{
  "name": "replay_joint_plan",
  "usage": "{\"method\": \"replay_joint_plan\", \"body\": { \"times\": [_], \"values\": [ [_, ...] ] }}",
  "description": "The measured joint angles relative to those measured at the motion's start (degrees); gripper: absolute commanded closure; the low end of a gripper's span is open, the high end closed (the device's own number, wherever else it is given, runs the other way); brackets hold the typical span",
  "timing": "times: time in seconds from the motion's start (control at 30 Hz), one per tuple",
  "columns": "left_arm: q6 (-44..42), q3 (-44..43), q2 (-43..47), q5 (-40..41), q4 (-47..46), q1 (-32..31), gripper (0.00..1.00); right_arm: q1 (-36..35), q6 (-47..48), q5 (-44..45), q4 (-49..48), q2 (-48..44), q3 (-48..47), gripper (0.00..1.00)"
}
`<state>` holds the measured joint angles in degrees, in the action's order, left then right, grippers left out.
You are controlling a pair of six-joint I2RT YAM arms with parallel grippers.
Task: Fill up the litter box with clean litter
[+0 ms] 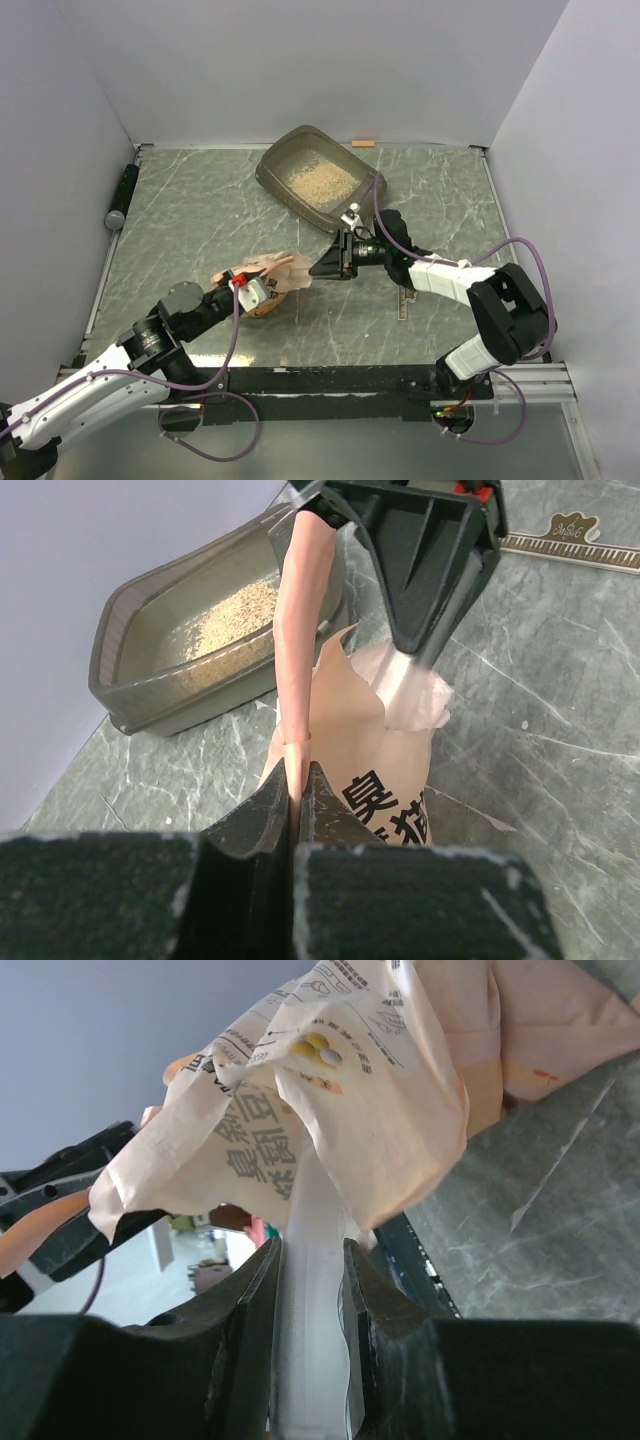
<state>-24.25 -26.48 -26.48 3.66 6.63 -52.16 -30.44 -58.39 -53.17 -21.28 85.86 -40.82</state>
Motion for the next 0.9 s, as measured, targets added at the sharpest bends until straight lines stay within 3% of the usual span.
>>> {"method": "replay_joint_plan", "body": {
  "times": [0.4,0.9],
  "values": [
    [-0.02,0.0,-0.55,-0.24,-0.24,-0.04,0.99,2.25,-11.45,-1.29,-18.18,-4.07,11.74,1.0],
    [-0.02,0.0,-0.79,-0.26,-0.37,-0.04,0.99,8.55,-14.82,-2.95,-24.0,-14.03,21.09,1.0]
  ]
}}
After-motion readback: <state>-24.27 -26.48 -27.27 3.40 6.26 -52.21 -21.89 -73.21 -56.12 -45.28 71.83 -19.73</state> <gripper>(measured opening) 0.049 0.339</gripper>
